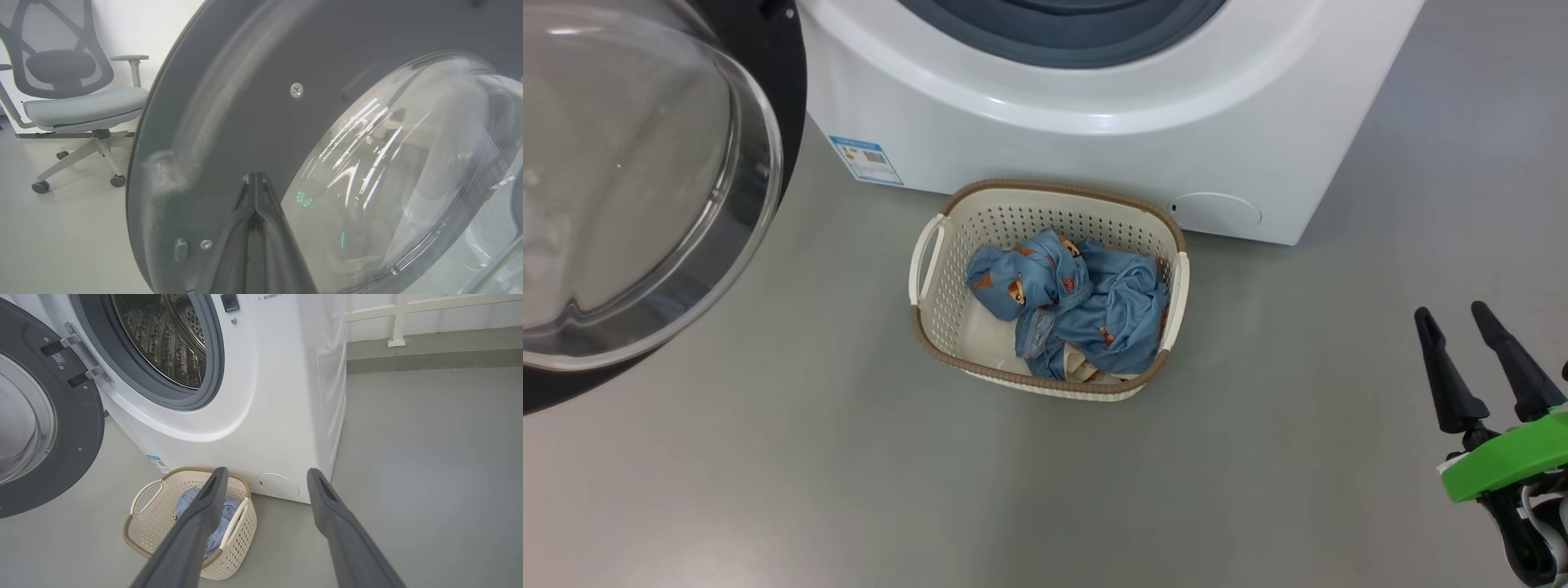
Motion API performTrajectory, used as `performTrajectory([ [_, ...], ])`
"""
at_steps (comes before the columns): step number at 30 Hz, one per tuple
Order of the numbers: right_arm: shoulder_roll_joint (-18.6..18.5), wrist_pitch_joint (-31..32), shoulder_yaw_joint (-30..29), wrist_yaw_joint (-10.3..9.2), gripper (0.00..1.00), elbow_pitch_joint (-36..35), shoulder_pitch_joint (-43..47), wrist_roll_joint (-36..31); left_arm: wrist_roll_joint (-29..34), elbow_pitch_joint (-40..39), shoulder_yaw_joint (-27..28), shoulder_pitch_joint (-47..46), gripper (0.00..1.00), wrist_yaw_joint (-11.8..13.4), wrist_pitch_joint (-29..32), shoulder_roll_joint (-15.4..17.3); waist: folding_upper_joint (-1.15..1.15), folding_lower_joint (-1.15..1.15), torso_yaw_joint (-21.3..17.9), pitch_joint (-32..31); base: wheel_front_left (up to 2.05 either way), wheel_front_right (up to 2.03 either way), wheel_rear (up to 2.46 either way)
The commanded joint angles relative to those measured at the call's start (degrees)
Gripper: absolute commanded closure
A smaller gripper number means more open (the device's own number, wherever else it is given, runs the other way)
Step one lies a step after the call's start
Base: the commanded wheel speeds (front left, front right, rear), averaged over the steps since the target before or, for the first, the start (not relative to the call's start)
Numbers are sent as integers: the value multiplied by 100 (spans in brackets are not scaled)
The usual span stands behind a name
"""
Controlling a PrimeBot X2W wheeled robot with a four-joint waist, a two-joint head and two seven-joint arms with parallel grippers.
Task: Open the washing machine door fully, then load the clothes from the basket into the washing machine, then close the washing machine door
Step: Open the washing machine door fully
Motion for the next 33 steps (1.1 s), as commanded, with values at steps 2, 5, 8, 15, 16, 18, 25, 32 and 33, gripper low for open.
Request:
performTrajectory([
  [2,-39,-76,116,13,0,-106,125,27,-44,-266,144,266,100,-22,-30,256,0,0,-8,-140,0,0,0],
  [5,14,-76,132,13,0,-96,143,28,-87,-451,187,499,86,-46,-30,110,0,0,-17,-230,0,0,0],
  [8,78,-76,139,13,0,-70,169,34,-185,-649,88,803,45,-60,-30,-100,0,0,-25,-360,0,0,0],
  [15,161,-76,71,13,0,-57,338,57,-607,-1114,-549,1470,0,-63,-30,-296,0,0,-47,-629,0,0,0],
  [16,178,-76,64,13,0,-59,366,57,-636,-1200,-595,1576,0,-63,-30,-326,0,0,-62,-675,0,0,0],
  [18,206,-76,58,13,0,-61,420,57,-686,-1388,-681,1779,0,-64,-30,-408,0,0,-100,-756,0,0,0],
  [25,259,-76,-27,13,0,-85,546,55,-844,-1895,-1104,2214,0,-64,-30,-665,0,0,-235,-909,0,0,0],
  [32,335,-76,-68,13,0,-106,668,43,-971,-2240,-1738,2550,0,-64,-30,-767,0,0,-507,-1016,0,0,0],
  [33,342,-76,-71,13,0,-107,677,41,-992,-2266,-1820,2573,0,-64,-30,-760,0,0,-552,-1026,0,0,0],
])
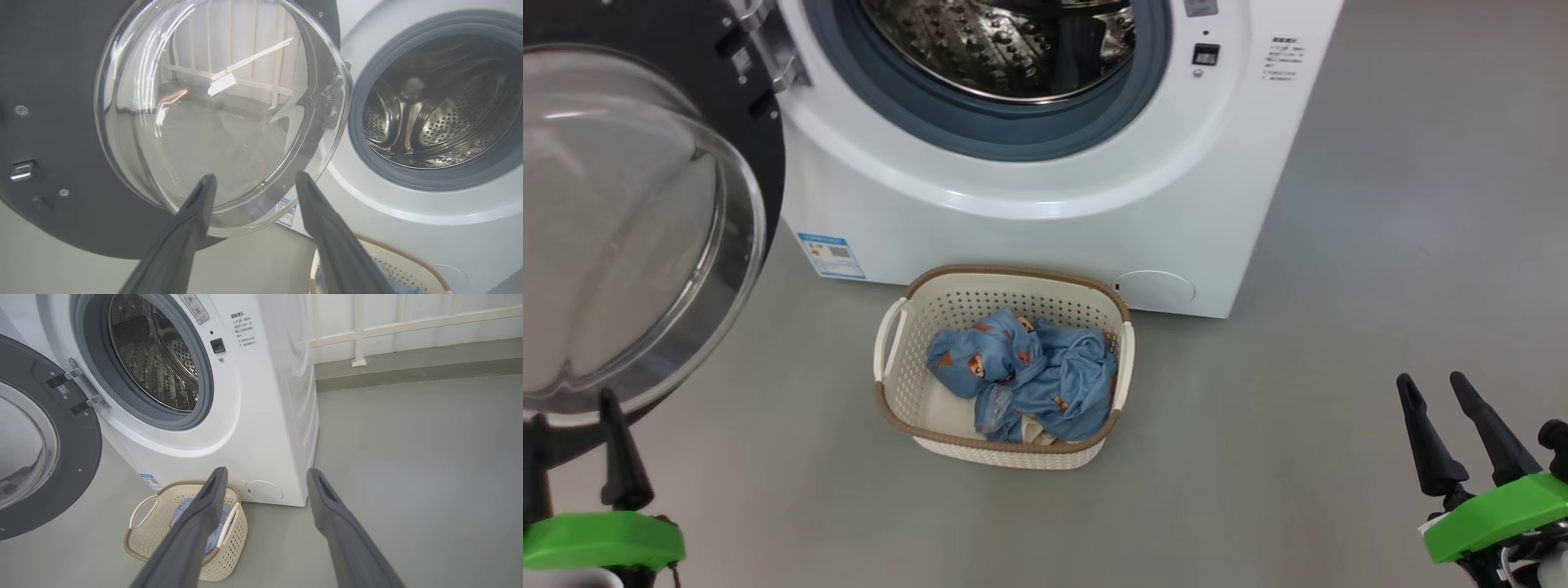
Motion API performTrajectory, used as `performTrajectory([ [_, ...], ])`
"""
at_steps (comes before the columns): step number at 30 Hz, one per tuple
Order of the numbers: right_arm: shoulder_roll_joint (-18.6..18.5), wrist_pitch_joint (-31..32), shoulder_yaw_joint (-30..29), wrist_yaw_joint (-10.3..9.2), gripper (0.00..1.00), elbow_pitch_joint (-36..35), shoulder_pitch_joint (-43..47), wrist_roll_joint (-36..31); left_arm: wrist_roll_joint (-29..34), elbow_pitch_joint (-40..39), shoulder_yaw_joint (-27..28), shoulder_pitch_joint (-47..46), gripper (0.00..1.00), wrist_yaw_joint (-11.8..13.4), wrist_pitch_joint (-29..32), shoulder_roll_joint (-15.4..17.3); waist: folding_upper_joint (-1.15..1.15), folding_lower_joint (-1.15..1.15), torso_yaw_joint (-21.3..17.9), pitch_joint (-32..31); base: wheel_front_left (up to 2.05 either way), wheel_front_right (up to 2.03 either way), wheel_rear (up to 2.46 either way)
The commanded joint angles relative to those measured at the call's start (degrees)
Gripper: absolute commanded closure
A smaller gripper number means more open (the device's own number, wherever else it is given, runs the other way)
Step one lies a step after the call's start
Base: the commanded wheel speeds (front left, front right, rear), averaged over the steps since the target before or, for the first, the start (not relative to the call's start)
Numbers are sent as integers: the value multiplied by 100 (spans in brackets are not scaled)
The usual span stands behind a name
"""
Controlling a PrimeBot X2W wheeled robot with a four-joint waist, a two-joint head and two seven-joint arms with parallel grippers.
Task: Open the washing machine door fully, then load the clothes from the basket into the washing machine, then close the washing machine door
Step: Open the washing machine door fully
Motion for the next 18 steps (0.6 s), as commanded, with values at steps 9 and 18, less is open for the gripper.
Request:
performTrajectory([
  [9,28,-76,49,13,0,-147,88,12,-271,-339,-596,95,0,-14,-30,351,0,0,-592,-136,0,0,0],
  [18,66,-76,61,13,0,-135,115,8,-437,-423,-1108,178,0,-14,-30,472,0,0,-1088,-189,0,0,0],
])
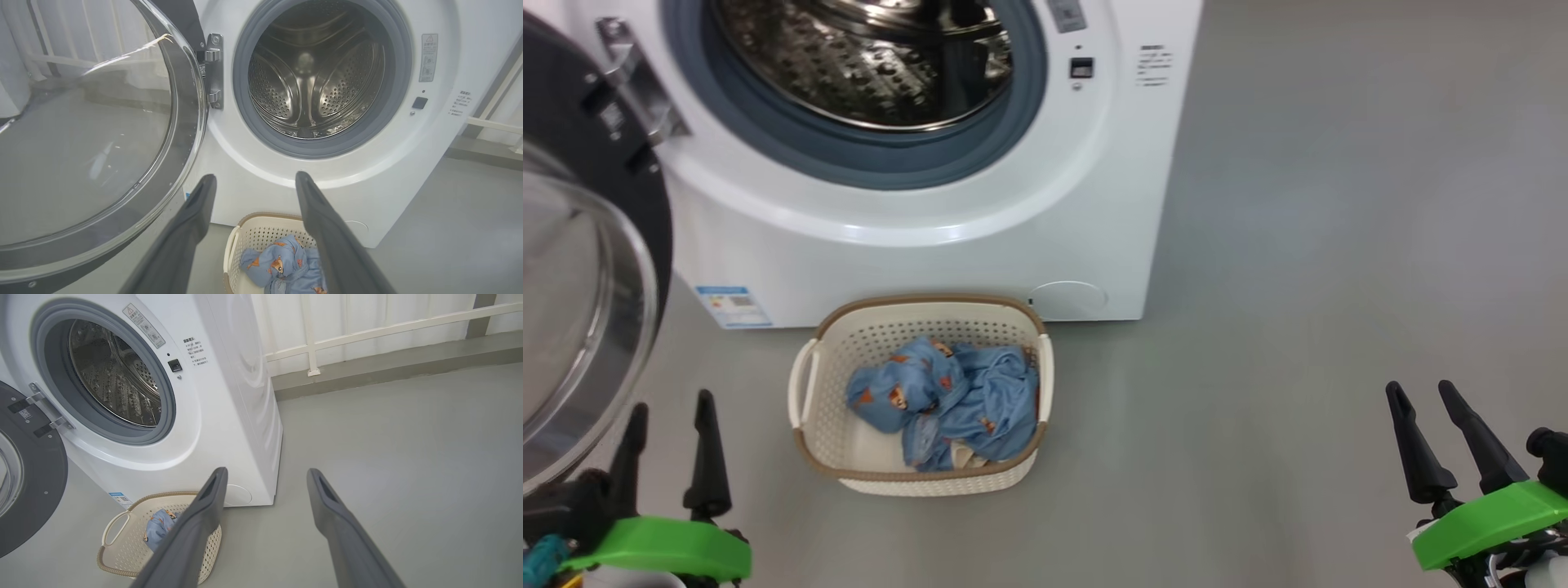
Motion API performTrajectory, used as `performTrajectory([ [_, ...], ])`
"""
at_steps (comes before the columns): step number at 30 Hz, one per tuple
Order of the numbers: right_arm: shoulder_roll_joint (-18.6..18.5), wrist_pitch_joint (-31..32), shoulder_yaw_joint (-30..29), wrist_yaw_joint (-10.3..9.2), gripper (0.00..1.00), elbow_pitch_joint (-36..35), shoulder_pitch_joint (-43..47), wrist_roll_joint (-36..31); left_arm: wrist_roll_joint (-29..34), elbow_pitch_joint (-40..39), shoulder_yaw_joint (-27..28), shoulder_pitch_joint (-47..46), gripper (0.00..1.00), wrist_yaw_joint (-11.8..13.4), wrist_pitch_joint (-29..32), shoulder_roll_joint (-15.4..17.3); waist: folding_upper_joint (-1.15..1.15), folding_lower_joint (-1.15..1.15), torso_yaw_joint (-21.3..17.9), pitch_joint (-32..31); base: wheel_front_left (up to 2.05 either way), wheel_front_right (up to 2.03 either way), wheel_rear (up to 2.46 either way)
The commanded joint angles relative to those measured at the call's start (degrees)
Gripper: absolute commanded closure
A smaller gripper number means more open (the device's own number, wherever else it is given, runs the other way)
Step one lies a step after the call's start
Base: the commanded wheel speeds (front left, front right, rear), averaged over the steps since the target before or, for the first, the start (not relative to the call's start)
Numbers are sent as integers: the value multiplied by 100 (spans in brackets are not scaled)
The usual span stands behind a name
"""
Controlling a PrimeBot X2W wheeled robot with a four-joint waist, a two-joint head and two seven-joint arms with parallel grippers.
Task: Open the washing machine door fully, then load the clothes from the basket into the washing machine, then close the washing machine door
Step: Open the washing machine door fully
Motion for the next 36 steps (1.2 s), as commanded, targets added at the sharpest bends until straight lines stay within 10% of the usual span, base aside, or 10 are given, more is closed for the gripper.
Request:
performTrajectory([
  [1,-90,-76,87,13,0,-131,35,7,-68,-169,107,-14,0,-14,-30,211,0,0,-233,-46,0,0,0],
  [36,-3,-76,-29,13,0,-185,113,-24,-17,-447,-521,281,0,-14,-30,188,0,0,-956,-61,0,0,0],
])
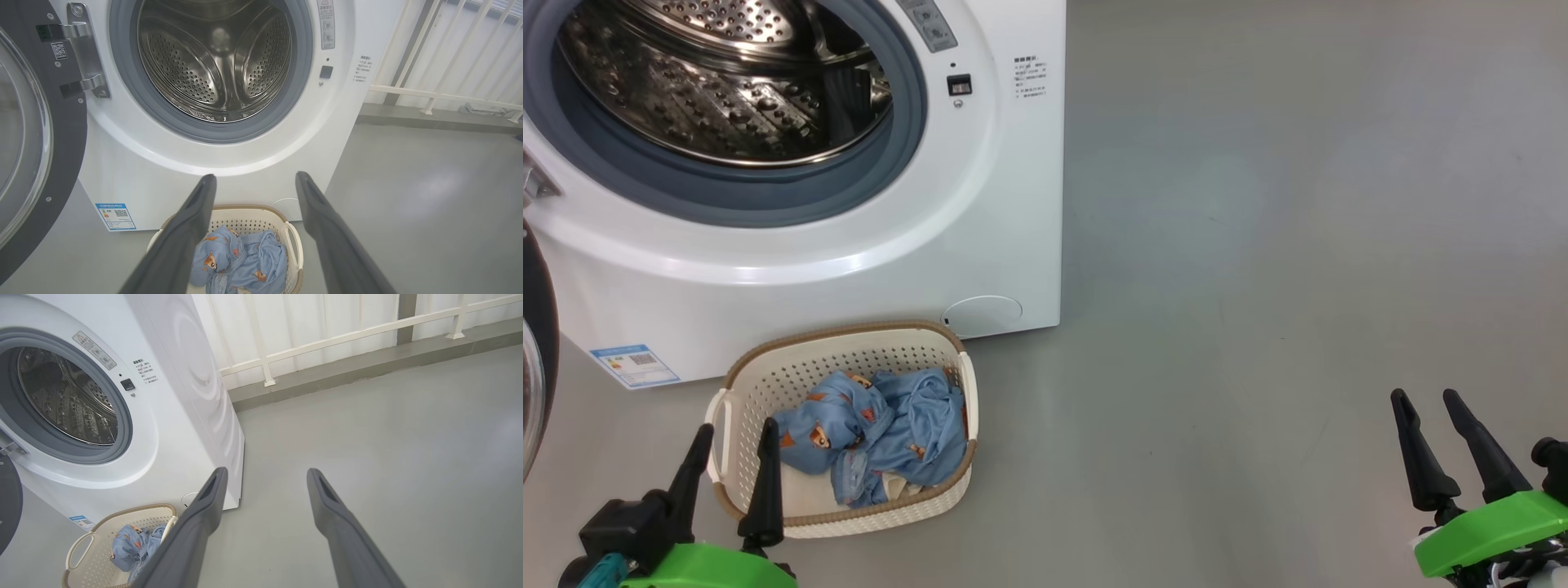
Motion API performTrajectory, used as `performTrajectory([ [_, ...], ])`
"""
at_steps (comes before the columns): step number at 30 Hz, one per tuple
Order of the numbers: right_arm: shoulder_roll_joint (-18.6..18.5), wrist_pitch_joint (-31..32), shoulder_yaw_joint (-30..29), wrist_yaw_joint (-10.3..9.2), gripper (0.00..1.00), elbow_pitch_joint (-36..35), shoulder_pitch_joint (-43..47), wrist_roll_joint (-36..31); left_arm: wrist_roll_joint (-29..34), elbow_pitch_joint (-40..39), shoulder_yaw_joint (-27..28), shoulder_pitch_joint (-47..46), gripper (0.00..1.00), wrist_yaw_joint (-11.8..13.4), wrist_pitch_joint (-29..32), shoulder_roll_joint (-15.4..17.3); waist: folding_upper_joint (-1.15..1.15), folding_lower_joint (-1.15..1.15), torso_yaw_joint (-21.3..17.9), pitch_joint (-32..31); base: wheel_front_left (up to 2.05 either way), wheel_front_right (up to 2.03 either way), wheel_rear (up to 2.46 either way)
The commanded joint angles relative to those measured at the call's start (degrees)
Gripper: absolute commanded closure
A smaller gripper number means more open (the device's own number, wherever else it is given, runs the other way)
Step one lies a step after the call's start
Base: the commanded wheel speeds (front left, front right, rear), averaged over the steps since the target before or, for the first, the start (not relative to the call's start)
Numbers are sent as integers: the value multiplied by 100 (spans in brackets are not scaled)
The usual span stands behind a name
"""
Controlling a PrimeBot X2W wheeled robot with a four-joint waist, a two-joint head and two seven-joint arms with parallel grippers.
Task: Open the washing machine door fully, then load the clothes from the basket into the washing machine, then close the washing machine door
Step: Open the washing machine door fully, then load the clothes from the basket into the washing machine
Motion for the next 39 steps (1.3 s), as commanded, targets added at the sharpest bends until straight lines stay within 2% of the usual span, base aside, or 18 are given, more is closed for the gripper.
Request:
performTrajectory([
  [1,-86,-76,95,13,0,-142,-7,-18,44,-154,208,-108,0,-14,-32,96,0,0,3,1,0,0,0],
  [26,-73,-76,81,13,0,-137,-84,-22,-21,25,271,-268,0,-14,-32,73,0,0,82,123,0,-1,1],
  [39,-53,-76,77,13,0,-144,-114,-30,-41,24,238,-337,0,-14,-32,124,0,0,74,180,66,-100,35],
])
